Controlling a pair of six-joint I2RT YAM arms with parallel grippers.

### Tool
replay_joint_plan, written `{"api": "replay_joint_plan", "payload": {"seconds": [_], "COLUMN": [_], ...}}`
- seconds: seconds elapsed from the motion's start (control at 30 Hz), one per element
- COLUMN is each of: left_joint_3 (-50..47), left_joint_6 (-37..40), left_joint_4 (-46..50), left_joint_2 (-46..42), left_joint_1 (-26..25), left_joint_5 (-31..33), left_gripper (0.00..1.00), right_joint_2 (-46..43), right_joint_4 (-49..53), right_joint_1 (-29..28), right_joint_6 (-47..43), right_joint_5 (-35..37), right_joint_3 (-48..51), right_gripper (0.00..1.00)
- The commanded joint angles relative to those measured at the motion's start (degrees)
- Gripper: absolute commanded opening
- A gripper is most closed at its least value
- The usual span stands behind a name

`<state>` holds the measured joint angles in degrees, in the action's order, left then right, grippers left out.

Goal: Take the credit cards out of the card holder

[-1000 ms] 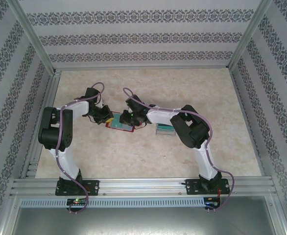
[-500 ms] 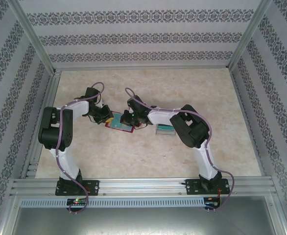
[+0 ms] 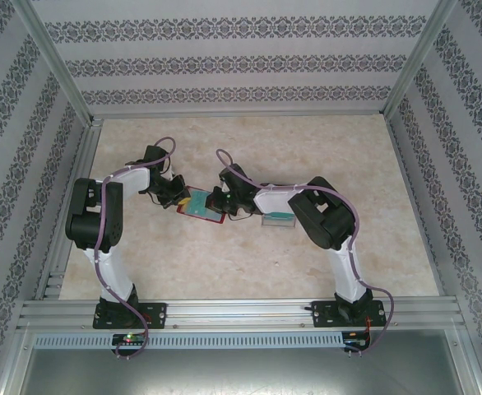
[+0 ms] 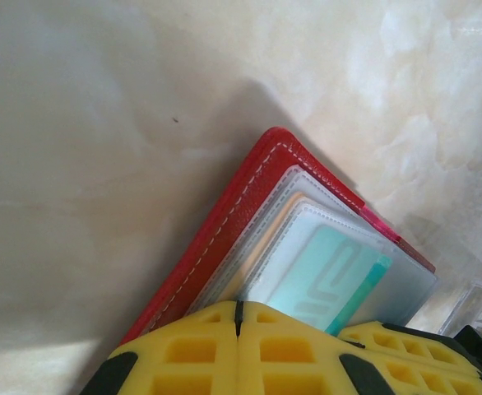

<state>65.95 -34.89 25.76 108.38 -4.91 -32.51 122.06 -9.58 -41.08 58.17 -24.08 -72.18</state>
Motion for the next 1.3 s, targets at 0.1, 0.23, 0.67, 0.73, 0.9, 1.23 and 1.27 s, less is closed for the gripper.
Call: {"api": "replay_joint_plan", "payload": {"seconds": [0.1, 0.23, 0.67, 0.73, 0.9, 1.23, 1.27], "left_joint_3": [-0.62, -0.58, -0.74, -0.74, -0.74, -0.52, -0.50], "left_joint_6": [0.71, 0.88, 1.23, 1.23, 1.17, 1.23, 1.23], "left_joint_4": [4.69, 4.73, 4.98, 4.93, 4.75, 4.88, 4.96], "left_joint_2": [3.30, 3.24, 3.07, 3.11, 3.17, 3.16, 3.18], "left_joint_1": [-0.45, -0.45, -0.52, -0.54, -0.54, -0.54, -0.54], "left_joint_5": [4.60, 4.44, 4.11, 3.95, 3.66, 3.65, 3.73], "left_gripper": [0.02, 0.02, 0.02, 0.02, 0.02, 0.02, 0.02], "right_joint_2": [-2.67, -2.92, 0.89, 1.31, 1.75, 2.62, 2.28], "right_joint_4": [1.12, 0.68, -5.03, -5.63, -6.58, -6.56, -6.61], "right_joint_1": [0.90, 0.87, -0.06, -0.06, -0.15, -0.42, -0.37], "right_joint_6": [0.10, 0.22, 2.88, 3.47, 3.79, 3.97, 3.97], "right_joint_5": [0.36, 0.35, 0.43, 0.77, 0.97, 1.03, 1.14], "right_joint_3": [3.79, 4.32, 1.39, 1.25, 0.87, -0.04, 0.30], "right_gripper": [0.00, 0.00, 0.20, 0.20, 0.20, 0.07, 0.04]}}
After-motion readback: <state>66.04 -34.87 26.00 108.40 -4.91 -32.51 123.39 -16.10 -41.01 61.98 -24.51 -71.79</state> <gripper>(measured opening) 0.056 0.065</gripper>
